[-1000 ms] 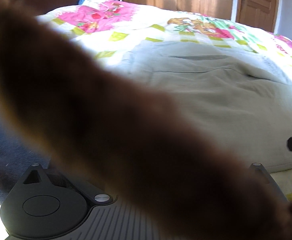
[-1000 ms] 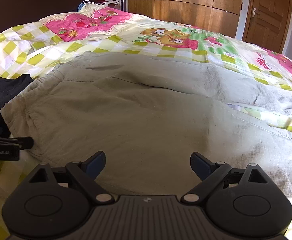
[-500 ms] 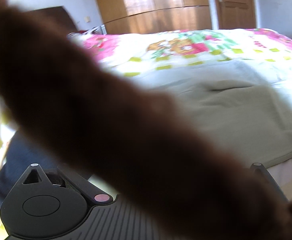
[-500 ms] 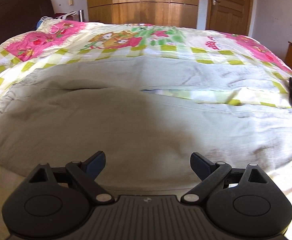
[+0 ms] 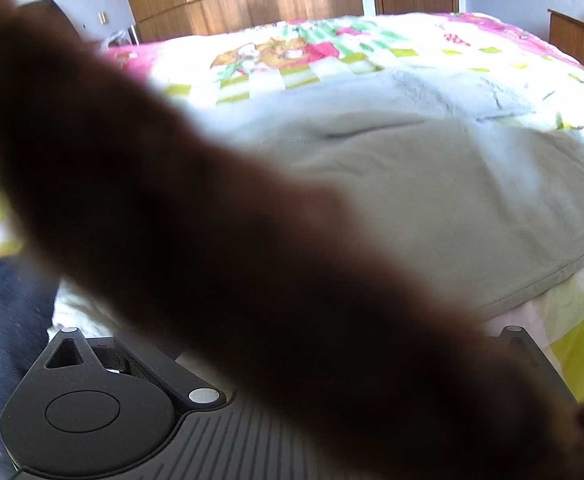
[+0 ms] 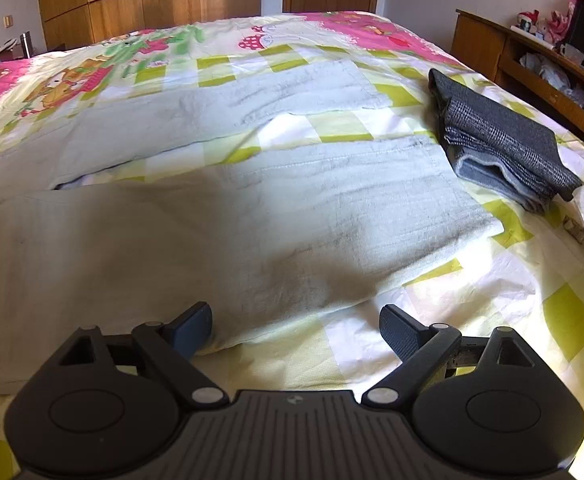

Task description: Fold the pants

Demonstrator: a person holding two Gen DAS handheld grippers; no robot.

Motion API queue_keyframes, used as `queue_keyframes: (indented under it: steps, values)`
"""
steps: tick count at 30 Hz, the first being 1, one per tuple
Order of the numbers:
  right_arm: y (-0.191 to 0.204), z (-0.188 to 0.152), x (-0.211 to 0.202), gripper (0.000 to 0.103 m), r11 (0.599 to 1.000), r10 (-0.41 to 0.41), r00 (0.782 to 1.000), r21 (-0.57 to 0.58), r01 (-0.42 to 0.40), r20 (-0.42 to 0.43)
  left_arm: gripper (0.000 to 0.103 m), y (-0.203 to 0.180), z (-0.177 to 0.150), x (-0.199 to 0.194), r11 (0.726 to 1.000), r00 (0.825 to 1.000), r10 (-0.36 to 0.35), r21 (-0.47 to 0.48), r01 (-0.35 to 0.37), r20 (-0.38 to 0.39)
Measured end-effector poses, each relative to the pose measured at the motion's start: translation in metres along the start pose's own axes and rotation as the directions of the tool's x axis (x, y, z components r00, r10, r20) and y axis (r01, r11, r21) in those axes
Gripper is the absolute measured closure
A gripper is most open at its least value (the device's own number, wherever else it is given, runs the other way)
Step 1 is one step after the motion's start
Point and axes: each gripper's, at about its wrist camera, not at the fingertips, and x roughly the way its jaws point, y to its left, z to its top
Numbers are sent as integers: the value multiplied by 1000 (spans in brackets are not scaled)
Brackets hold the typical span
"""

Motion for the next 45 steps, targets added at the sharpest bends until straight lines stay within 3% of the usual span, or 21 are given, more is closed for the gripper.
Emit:
queue_keyframes:
  steps: [5,8,13,17,21,25,28,32,34,37,39,40,41,43,45]
  values:
    - [34,20,-26,1,980,131,985,-162,-113,108,2,14,24,-13,1000,997,-22,20,20,80]
    - [73,54,-21,1,934,228,965,-310,-180,126,2,34,47,-7,997,991,-21,72,12,130]
    - [164,123,31,1,747,417,902,-607,-272,109,2,86,101,36,990,985,-35,141,11,166]
    - [239,162,96,4,570,475,880,-755,-325,-20,2,132,142,92,991,989,-20,131,1,146]
    - [281,190,139,8,462,466,872,-800,-383,-148,5,172,168,151,993,998,-51,107,46,47]
    - [301,211,168,8,421,414,876,-802,-424,-246,19,193,186,188,990,993,-114,80,115,-19]
    - [307,213,181,8,381,387,872,-810,-446,-298,20,199,195,204,985,989,-144,92,148,-44]
    - [314,217,193,11,379,377,858,-788,-486,-348,20,204,200,226,977,979,-174,103,185,-111]
    - [316,215,193,22,371,389,844,-777,-509,-368,18,207,199,237,972,966,-197,94,215,-170]
    - [315,212,190,42,382,410,828,-753,-536,-382,16,210,195,240,969,959,-215,81,233,-185]
    - [315,210,187,65,395,414,829,-747,-535,-375,18,212,196,243,971,958,-213,67,229,-193]
    - [316,210,184,72,402,410,834,-748,-528,-369,27,213,197,245,974,959,-207,55,221,-191]
    - [316,209,183,82,409,405,839,-748,-522,-365,49,213,199,243,975,962,-202,55,215,-186]
    - [315,209,174,83,417,409,848,-757,-503,-339,77,212,201,239,975,963,-205,44,216,-176]
    - [311,209,165,84,424,424,852,-765,-485,-306,82,208,200,232,976,967,-199,58,210,-161]
